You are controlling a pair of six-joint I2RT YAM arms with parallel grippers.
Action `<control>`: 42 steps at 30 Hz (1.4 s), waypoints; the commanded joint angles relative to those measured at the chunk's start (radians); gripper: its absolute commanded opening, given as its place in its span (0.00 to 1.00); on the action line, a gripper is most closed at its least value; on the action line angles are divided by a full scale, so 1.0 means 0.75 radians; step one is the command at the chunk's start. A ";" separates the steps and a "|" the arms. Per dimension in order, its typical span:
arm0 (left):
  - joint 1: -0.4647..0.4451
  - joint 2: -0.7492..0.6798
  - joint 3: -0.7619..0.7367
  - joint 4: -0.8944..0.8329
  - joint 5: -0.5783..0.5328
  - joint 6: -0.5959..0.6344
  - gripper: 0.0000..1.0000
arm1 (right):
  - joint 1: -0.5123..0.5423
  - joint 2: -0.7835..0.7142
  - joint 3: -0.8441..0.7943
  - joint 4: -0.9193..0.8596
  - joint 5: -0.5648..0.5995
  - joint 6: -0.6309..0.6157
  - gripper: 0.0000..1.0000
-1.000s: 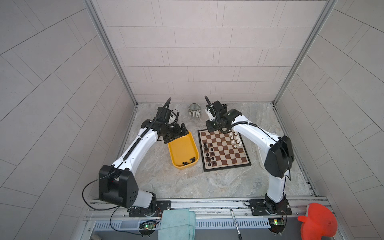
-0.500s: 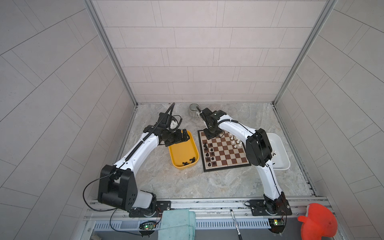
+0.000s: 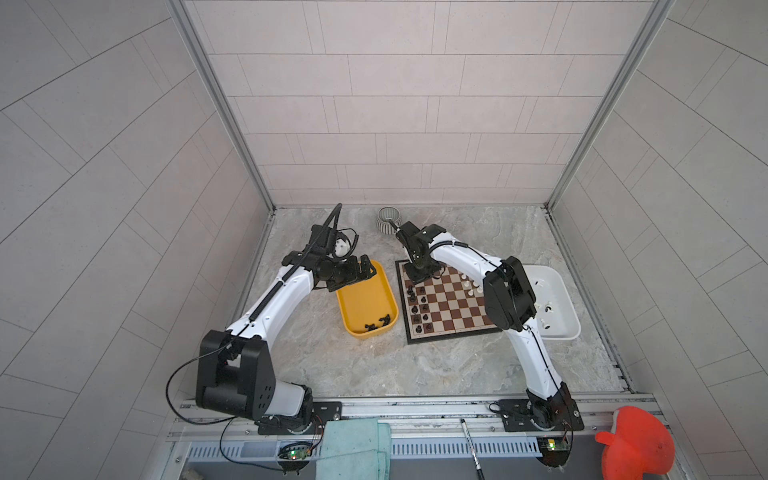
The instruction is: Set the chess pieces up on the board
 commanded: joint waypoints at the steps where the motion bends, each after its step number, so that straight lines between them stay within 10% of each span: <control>1: 0.010 -0.023 -0.016 0.011 0.015 0.002 1.00 | 0.009 0.036 0.021 -0.045 -0.006 -0.013 0.00; 26: 0.031 -0.178 -0.041 -0.552 -0.506 -0.063 0.93 | 0.084 -0.252 0.060 -0.060 0.036 -0.039 0.47; 42: 0.031 0.211 0.020 -0.462 -0.540 -0.143 0.72 | 0.316 -0.512 -0.227 0.047 0.013 0.001 0.47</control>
